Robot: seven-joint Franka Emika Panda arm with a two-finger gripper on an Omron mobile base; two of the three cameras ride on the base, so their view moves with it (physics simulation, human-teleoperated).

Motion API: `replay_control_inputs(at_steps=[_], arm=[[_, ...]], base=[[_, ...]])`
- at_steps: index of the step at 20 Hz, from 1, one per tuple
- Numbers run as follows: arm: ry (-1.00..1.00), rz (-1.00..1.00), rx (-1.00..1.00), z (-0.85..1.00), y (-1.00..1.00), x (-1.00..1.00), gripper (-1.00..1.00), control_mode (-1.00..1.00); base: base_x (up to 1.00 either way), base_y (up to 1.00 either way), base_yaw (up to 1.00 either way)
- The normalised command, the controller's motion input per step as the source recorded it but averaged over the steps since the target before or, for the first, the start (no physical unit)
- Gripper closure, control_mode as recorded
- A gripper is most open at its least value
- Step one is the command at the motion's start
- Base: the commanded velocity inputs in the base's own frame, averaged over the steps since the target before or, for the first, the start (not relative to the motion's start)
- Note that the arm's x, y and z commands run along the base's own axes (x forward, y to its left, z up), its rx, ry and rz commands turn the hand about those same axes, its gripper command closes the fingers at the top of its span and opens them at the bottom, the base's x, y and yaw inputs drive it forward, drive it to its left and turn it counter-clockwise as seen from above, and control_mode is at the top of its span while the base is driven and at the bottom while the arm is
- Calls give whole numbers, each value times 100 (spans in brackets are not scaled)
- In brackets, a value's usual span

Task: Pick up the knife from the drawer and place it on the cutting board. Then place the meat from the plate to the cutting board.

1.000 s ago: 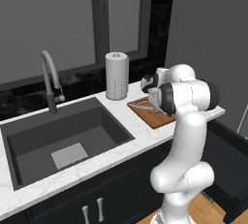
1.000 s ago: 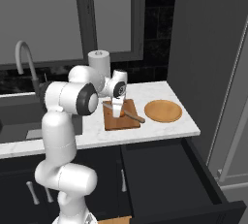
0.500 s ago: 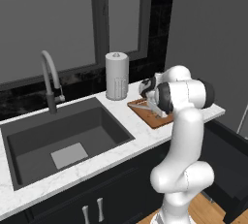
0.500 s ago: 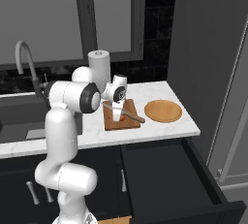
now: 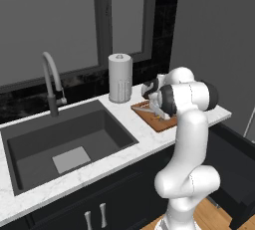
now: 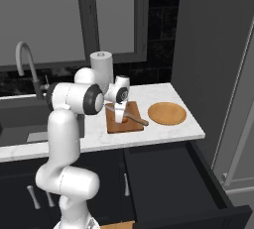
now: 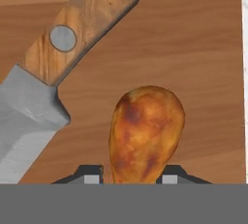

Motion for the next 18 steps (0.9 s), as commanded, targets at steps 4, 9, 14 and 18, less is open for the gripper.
replay_control_inputs(at_steps=[4, 9, 14, 18], arm=[[0, 0, 0, 2, 0, -8, -100, -100], [0, 0, 0, 28, 0, -24, -100, -100], [-6, 0, 0, 64, 0, -41, -100, -100], [-13, 0, 0, 61, 0, -70, -100, -100]], base=[[0, 0, 0], [0, 0, 0], [0, 0, 0], [0, 0, 0]])
